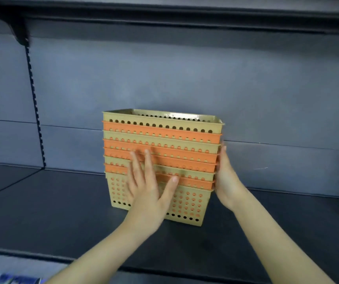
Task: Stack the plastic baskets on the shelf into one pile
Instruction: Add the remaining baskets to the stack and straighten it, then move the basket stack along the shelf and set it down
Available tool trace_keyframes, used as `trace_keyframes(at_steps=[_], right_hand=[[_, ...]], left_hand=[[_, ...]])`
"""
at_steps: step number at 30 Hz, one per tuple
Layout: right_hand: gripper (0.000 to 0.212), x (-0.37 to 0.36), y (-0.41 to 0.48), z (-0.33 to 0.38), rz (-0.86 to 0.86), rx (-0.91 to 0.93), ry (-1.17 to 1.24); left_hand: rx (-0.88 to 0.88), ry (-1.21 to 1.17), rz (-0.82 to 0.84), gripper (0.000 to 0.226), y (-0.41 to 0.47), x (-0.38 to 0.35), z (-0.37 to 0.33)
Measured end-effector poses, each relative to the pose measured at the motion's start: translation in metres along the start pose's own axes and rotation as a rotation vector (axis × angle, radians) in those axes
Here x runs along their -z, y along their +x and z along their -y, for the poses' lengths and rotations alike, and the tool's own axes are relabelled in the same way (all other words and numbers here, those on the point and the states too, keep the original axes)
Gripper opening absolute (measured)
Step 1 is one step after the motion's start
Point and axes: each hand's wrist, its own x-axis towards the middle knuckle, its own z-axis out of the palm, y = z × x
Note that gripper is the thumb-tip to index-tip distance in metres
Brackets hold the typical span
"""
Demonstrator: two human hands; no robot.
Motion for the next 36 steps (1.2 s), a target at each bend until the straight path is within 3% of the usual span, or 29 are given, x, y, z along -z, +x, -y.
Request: trace_keyframes(at_steps=[2, 5, 9, 11, 14, 17, 21, 28, 36], right_hand=[[0.064, -0.018, -0.004, -0.001, 0.01, 0.044, 0.023], [0.053, -0.032, -0.025, -0.013, 0.028, 0.129, -0.041], [0.056, -0.026, -0.036, -0.028, -0.047, 0.239, -0.03], [0.063, -0.023, -0.017, -0.028, -0.031, 0.159, -0.06], [0.086, -0.031, 0.0, -0.025, 0.166, -0.01, -0.158], [0.096, -0.055, 0.007, -0.027, 0.345, -0.117, -0.16], [0.083, -0.103, 0.001, -0.038, 0.63, -0.173, 0.001], [0.063, -0.193, -0.004, -0.046, 0.706, -0.14, 0.067], [0.056, -0.373, -0.01, -0.044, 0.776, -0.122, 0.12]], left_hand=[[0.017, -0.015, 0.017, 0.094, -0.012, -0.006, -0.005], [0.026, -0.078, -0.112, 0.114, -0.021, 0.001, -0.002], [0.05, -0.182, -0.197, 0.107, -0.017, 0.044, 0.03], [0.047, -0.199, -0.175, 0.094, -0.018, 0.061, 0.038], [0.12, -0.272, -0.127, 0.071, -0.027, 0.076, 0.042], [0.251, -0.336, -0.122, 0.087, -0.032, 0.089, 0.056], [0.31, -0.441, -0.106, 0.07, -0.033, 0.114, 0.064], [0.357, -0.477, -0.155, 0.061, -0.041, 0.192, 0.115], [0.376, -0.417, -0.219, 0.044, -0.047, 0.34, 0.211]])
